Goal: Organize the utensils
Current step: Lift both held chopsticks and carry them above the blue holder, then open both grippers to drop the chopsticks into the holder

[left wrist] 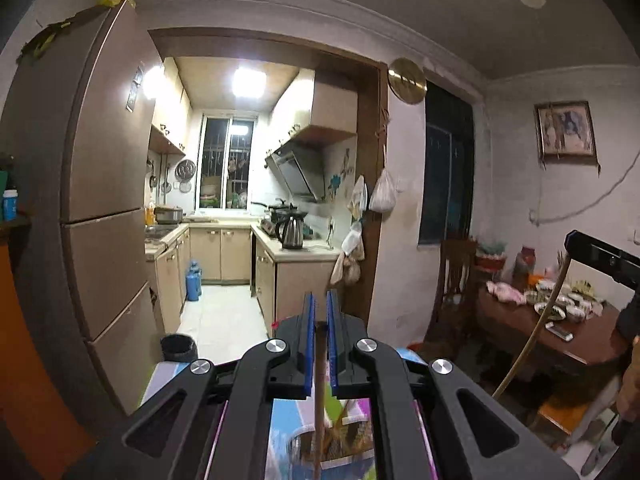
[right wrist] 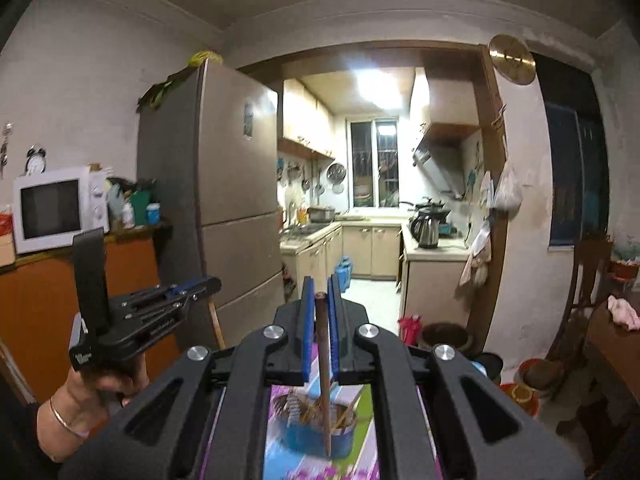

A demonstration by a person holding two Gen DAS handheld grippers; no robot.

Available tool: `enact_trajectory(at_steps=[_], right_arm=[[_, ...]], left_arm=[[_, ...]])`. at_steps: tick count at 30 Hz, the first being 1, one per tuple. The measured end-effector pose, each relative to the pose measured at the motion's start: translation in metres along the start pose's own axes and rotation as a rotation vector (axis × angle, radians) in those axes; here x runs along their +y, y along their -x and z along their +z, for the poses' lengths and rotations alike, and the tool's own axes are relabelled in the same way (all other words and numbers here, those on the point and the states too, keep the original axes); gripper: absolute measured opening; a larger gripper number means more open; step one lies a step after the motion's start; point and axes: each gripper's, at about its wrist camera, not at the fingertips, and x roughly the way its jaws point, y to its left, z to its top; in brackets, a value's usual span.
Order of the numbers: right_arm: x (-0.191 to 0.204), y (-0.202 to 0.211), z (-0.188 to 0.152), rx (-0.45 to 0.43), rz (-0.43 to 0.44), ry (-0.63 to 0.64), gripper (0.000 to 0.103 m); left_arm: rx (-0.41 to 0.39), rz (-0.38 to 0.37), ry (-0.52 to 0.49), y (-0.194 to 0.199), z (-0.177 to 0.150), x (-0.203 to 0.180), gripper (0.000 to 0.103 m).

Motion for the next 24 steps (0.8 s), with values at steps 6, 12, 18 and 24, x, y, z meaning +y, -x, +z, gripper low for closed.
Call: enact_trajectory(at_steps=[6,12,18,24], right_arm=[[-0.013,-0.055,-0.002,-0.003,-0.005,-0.019,0.005],[-0.016,-0.105,-0.039,0.065,0.016,-0.041,0.005],[-0.014,-0.139,-0.081,0.123,0.013,-0.041,0.005],[-0.013,-0.162,-0.115,0.196,-0.009,-0.034,0.018]], left_arm=[[-0.030,0.007,-0.010,-0.047,0.004,0.004,0.007],[0.031,0.000,0.003,-0.088,-0.028,0.012,0.007],[0.110,0.007,-0.010,-0.115,-0.076,0.018,0.007],[0.139,0.080,-0.050,-0.120,-0.111,0.022,0.048]])
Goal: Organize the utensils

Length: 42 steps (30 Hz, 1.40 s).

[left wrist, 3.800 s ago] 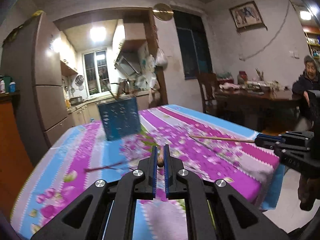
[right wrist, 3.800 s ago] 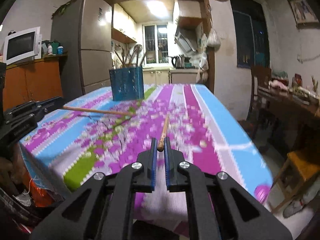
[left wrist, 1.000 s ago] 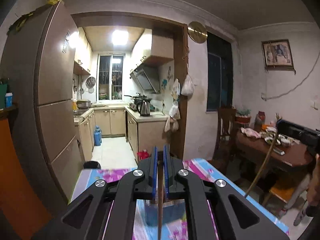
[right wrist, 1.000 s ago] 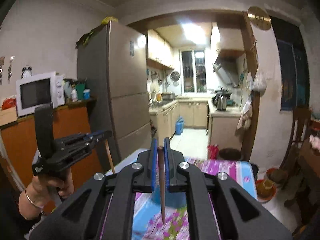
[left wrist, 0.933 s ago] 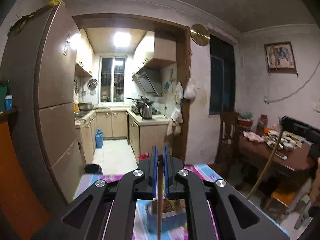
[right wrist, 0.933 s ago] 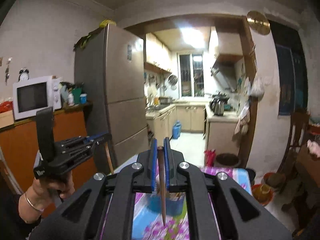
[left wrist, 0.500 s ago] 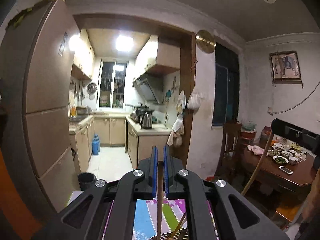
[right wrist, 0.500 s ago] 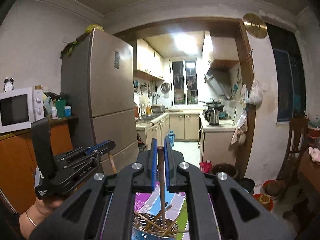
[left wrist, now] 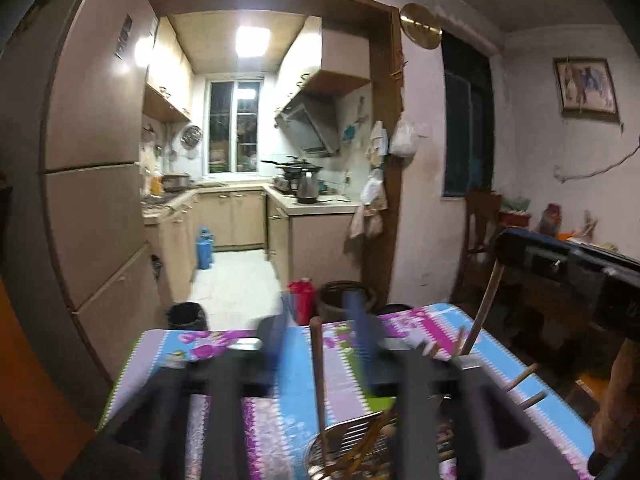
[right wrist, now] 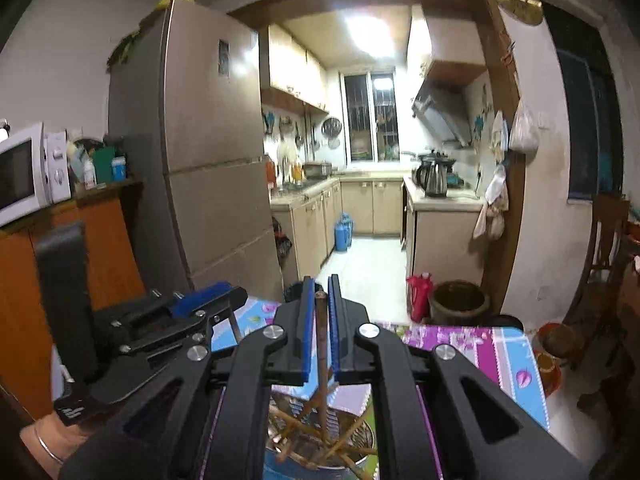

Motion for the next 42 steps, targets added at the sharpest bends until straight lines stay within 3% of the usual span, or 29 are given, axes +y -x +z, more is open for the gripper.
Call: enact_trajectory(at_steps=[3,9,10,12,14,22,28,32,35,38,40,42], right_arm=[[-0.002,0.008,-0.006,-0.036,-0.021,-0.012,0.042],[-0.002,0.056,-0.008,-0.136,-0.034,-0.009,0.046],[0.000,0.073,-0.011,-0.167,-0.038,-0.007,0.050],[0.003,0.100,-0.019,-0.217,-0.055,0.000,0.069],[0.004,0.120,-0.024,-0.244,-0.051,0.000,0.078],[0.008,0.189,-0.057,-0.296,-0.091,-0.047,0.098],[0.020,0.225,-0.082,-0.308,-0.203,-0.025,0.098],[0.022,0.246,-0.100,-0.326,-0.258,-0.007,0.098],[0.017,0.257,-0.113,-0.285,-0.308,-0.052,0.098],[0.013,0.266,-0.128,-0.241,-0.365,-0.089,0.098],[0.009,0.274,-0.140,-0.213,-0.376,-0.119,0.098],[0.009,0.282,-0.151,-0.207,-0.369,-0.148,0.098]], left_arm=[[-0.021,0.048,-0.038,0.009,-0.009,-0.003,0.066],[-0.078,0.220,-0.090,0.044,-0.018,-0.009,0.085],[-0.097,0.244,-0.088,0.055,-0.021,-0.009,0.087],[-0.117,0.284,-0.089,0.072,-0.024,-0.010,0.091],[-0.143,0.309,-0.091,0.090,-0.028,-0.014,0.094],[-0.171,0.358,-0.066,0.157,-0.045,-0.028,0.098],[-0.116,0.413,-0.067,0.195,-0.059,-0.048,0.099],[-0.127,0.352,-0.045,0.222,-0.070,-0.056,0.098],[-0.140,0.327,-0.032,0.240,-0.080,-0.064,0.098],[-0.094,0.291,0.005,0.249,-0.097,-0.072,0.098],[-0.041,0.257,-0.028,0.250,-0.115,-0.083,0.098],[-0.048,0.296,-0.075,0.254,-0.133,-0.097,0.098]])
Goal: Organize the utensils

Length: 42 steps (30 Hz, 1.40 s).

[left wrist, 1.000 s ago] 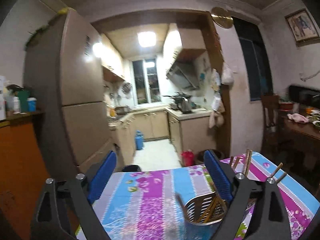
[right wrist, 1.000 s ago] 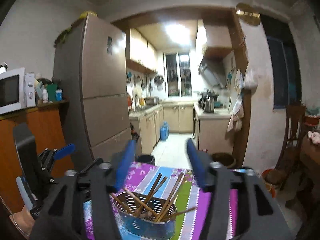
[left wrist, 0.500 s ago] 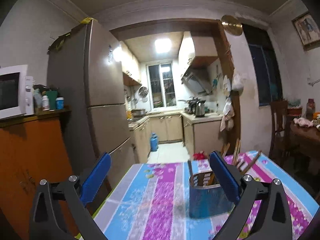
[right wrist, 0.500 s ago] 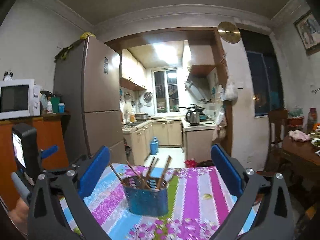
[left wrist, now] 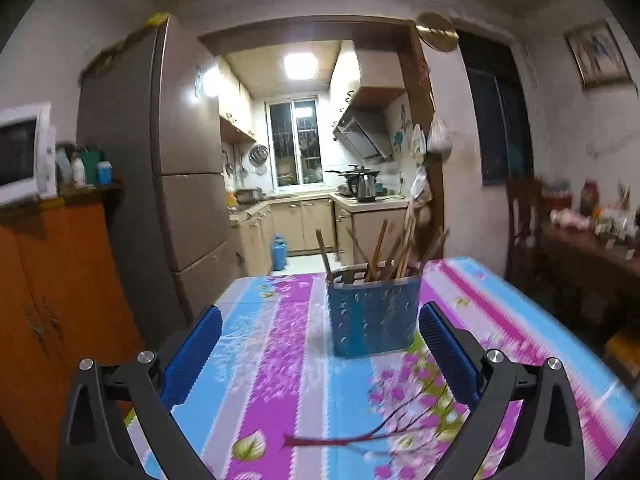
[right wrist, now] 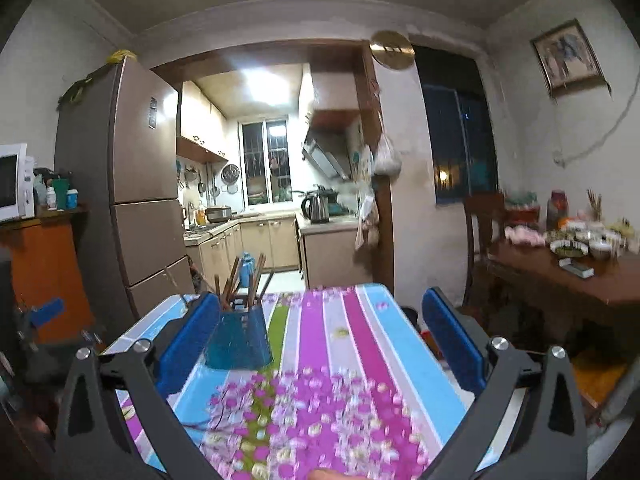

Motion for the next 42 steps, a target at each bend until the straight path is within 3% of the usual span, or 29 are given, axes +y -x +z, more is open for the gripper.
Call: enact_trajectory(at_steps=[3,9,42], right_arm=[[0.000,0.014,-0.012,-0.016,-0.032,0.009,0.098],[0.011,0.030,-0.029,-0.032,-0.054,0.054,0.098],[0.025,0.027,-0.039,0.004,-0.032,0.110,0.098]], left_arm=[[0.015,0.012,-0.043,0.010,-0.026,-0.017,0.098],[0.047,0.005,-0.015,0.022,-0.047,-0.025,0.098],[0.073,-0.054,-0.015,0.024,-0.049,-0.029,0.098]])
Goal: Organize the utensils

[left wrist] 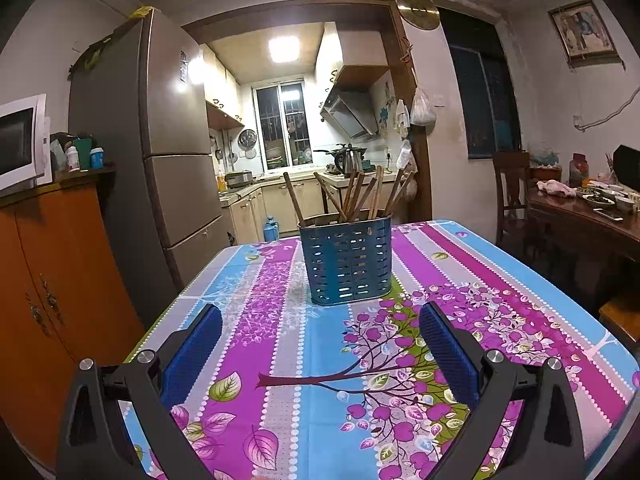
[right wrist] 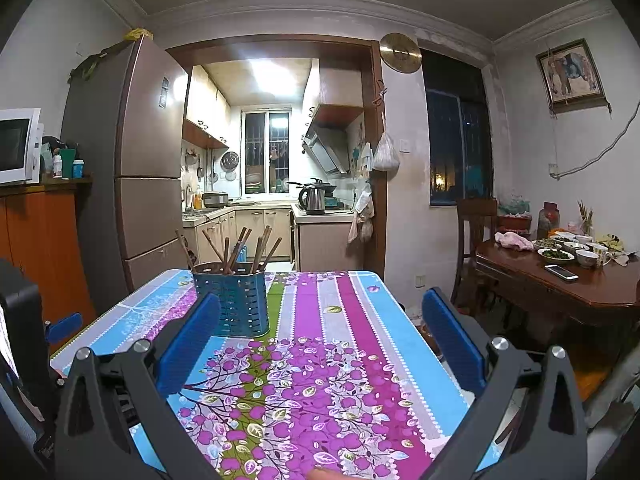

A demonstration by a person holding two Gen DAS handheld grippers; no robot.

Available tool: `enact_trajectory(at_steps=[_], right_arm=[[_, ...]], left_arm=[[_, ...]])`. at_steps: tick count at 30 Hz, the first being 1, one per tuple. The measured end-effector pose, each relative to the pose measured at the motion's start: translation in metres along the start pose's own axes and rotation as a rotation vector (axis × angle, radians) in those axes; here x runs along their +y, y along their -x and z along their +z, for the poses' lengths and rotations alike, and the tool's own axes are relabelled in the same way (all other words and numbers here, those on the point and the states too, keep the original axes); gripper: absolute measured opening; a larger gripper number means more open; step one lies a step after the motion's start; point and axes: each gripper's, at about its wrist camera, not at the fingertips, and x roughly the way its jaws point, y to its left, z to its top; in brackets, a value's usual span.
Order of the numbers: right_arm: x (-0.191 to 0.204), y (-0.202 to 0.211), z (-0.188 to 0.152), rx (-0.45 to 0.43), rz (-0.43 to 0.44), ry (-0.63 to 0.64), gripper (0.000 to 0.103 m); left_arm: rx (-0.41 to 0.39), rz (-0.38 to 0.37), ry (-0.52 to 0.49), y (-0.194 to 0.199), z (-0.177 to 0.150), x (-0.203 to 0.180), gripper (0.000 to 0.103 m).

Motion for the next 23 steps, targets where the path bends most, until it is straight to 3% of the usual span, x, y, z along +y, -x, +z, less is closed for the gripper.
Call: enact_trajectory(at_steps=[7,19,23], right_arm=[[-0.0009,-0.0003,-0.0001,0.004,-0.001,-0.002,0.098],[-0.0034,0.0021,0.0011,-0.005,-0.005,0.000,0.098],[-0.0017,0.0009,-0.0005,-0.002,-0.004,0.005,0.098]], left_arm=[[-0.036,0.061,-0.021,0.0011,-0.0027,-0.0039,0.098],[0.013,0.009,0.015,-0.0004,-0.0032,0.0033,0.098],[0.002,0.023,0.008,0.0037,-0.0047,0.0007,0.098]])
